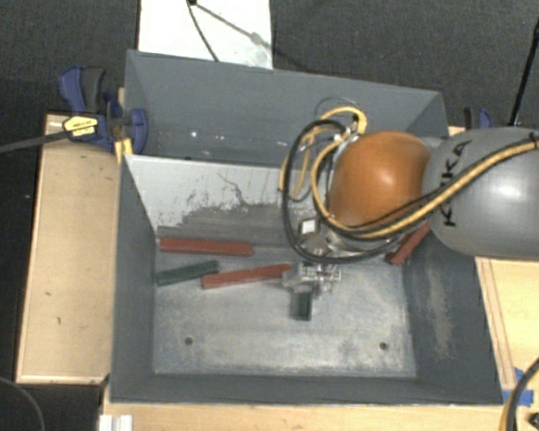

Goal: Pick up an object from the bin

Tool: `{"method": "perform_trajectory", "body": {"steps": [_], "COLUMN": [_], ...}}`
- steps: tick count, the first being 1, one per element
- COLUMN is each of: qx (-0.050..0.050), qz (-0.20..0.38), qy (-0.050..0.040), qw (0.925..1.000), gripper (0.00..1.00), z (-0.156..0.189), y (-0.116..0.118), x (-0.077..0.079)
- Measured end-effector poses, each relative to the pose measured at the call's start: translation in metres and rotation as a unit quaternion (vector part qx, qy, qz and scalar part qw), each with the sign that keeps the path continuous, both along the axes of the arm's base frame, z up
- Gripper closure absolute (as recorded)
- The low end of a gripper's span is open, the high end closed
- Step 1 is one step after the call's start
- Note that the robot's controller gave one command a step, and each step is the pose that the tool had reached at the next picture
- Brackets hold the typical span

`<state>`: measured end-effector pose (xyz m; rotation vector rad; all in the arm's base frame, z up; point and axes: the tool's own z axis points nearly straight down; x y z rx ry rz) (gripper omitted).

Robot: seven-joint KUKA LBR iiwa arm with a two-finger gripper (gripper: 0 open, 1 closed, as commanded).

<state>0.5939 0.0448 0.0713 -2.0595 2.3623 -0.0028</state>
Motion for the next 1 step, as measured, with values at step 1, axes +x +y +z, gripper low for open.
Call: {"method": "perform_trajectory", "body": {"steps": [1], "qx": [-0.002], "qz": [0.193], "qy": [-0.0008], "qw": [0.9812], "gripper": [1.0], "z": [0.1925], "y": [0.0091], "x": [-0.0375]}}
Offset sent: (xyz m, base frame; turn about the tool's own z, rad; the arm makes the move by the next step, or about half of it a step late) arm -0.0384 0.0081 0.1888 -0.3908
